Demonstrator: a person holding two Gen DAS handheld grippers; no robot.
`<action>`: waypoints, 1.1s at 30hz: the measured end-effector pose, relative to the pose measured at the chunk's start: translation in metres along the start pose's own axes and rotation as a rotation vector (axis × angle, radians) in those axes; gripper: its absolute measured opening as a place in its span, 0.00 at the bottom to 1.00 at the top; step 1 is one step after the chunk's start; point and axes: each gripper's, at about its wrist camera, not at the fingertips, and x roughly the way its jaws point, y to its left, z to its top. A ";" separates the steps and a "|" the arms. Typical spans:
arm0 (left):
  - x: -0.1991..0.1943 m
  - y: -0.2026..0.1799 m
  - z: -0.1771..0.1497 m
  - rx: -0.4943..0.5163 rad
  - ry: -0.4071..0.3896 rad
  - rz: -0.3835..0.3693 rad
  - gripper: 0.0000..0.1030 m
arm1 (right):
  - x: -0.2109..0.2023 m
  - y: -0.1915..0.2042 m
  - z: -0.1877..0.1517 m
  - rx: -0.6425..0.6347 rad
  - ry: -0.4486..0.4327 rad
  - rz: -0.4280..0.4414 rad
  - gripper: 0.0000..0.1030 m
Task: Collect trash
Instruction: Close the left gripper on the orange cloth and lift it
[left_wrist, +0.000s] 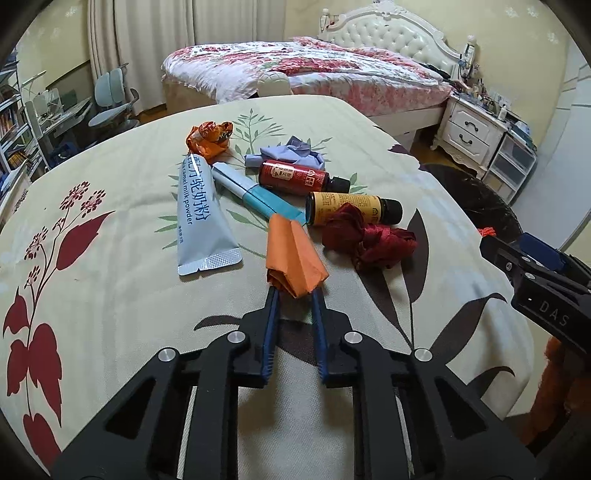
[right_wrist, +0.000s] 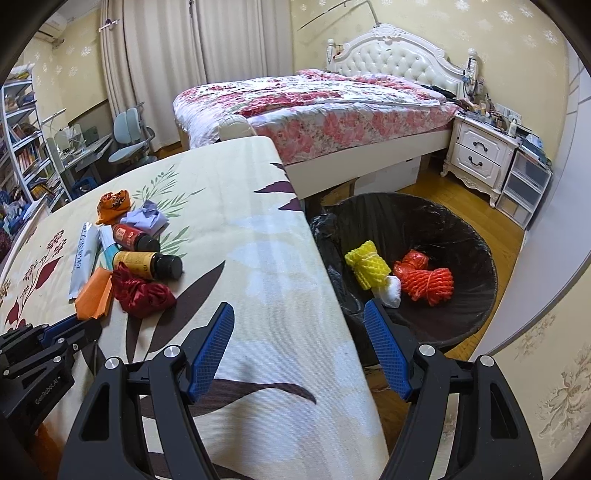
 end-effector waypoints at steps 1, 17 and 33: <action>-0.001 0.001 -0.001 0.001 -0.002 0.000 0.16 | 0.000 0.002 0.000 -0.005 0.001 0.002 0.69; -0.013 0.016 -0.015 -0.035 -0.006 -0.014 0.21 | 0.001 0.016 -0.004 -0.028 0.009 0.012 0.69; 0.003 0.015 0.003 -0.049 0.005 0.028 0.51 | 0.003 0.014 -0.007 -0.026 0.017 0.025 0.69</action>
